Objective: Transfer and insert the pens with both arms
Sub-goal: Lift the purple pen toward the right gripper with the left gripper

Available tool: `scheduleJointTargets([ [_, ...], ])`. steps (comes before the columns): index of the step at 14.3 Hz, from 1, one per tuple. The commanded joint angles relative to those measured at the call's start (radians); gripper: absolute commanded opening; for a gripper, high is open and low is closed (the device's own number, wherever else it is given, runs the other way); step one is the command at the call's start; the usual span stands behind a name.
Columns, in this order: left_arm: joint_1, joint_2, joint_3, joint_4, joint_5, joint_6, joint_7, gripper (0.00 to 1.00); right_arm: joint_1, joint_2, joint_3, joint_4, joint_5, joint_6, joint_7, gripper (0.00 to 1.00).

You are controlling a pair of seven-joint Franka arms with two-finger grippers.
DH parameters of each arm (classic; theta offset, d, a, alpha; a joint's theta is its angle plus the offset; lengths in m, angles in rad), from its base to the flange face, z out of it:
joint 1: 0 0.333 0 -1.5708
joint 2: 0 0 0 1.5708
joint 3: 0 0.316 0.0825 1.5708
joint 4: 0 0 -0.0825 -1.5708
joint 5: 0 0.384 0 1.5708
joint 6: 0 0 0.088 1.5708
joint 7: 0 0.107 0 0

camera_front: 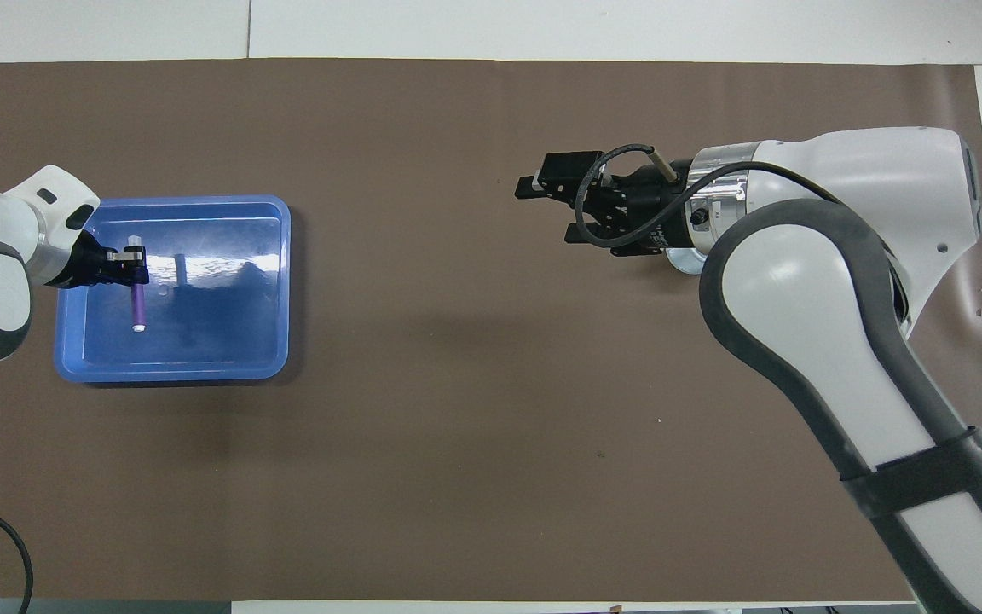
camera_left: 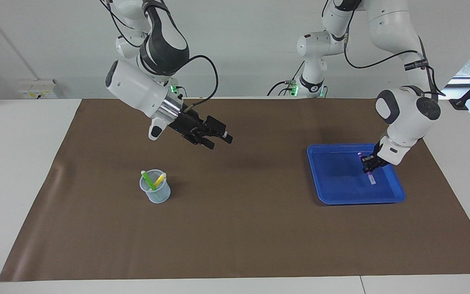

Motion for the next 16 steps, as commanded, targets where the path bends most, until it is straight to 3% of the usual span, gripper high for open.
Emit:
scheduleJointTargets([
  [1, -0.084, -0.036, 0.005, 0.034, 0.008, -0.082, -0.194, 0.00, 0.026, -0.022, 0.002, -0.038, 0.035, 0.057, 0.029, 1.00],
  [5, -0.230, -0.028, 0.007, 0.068, -0.144, -0.070, -0.556, 0.00, 0.067, -0.035, 0.000, -0.082, 0.105, 0.138, 0.027, 1.00],
  [8, -0.331, -0.017, 0.005, 0.076, -0.228, 0.025, -0.806, 0.00, 0.098, -0.038, 0.002, -0.108, 0.142, 0.200, 0.026, 1.00],
  [10, -0.389, -0.010, 0.007, 0.095, -0.337, 0.089, -0.915, 0.00, 0.099, -0.049, 0.002, -0.137, 0.165, 0.224, 0.016, 1.00],
  [16, -0.492, 0.036, 0.007, 0.192, -0.420, 0.163, -1.193, 0.00, 0.125, -0.045, 0.002, -0.199, 0.300, 0.275, -0.140, 1.00],
])
